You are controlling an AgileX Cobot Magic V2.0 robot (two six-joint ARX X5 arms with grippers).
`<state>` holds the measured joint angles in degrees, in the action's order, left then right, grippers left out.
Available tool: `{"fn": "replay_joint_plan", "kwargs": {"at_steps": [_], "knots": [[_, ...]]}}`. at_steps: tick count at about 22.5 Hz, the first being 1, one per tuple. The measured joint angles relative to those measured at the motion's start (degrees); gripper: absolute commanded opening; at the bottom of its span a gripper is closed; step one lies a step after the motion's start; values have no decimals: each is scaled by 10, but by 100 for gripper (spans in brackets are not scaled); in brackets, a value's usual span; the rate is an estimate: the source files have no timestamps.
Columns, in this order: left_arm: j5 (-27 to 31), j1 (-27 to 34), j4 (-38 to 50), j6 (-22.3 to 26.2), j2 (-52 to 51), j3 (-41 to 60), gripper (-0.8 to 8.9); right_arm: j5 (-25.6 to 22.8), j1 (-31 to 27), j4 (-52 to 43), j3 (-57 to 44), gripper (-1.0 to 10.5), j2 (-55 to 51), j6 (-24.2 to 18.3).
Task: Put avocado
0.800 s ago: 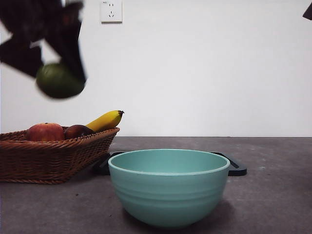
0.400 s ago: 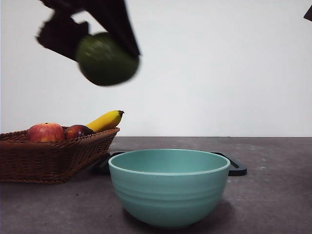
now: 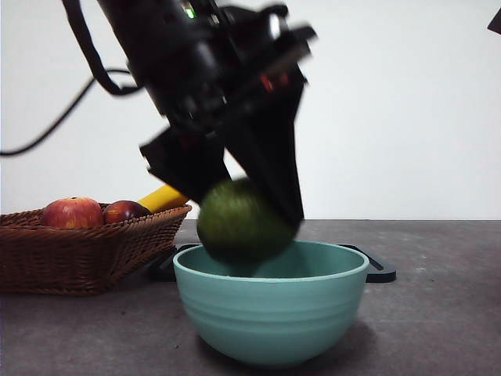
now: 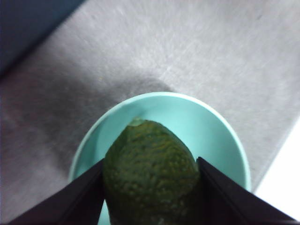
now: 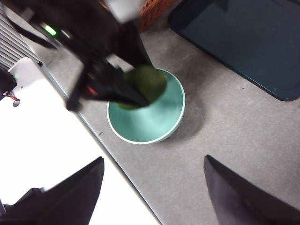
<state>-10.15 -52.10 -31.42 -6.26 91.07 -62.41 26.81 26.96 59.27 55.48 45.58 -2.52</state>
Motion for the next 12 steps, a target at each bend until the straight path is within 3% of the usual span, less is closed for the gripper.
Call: {"fn": "replay_joint_plan", "kwargs": {"at_steps": [9, 12], "knots": [[29, -25, 21, 13, 55, 0, 230, 0, 0, 0, 0, 340, 0, 0], [29, -26, 21, 13, 63, 0, 344, 0, 0, 0, 0, 340, 0, 0]]}}
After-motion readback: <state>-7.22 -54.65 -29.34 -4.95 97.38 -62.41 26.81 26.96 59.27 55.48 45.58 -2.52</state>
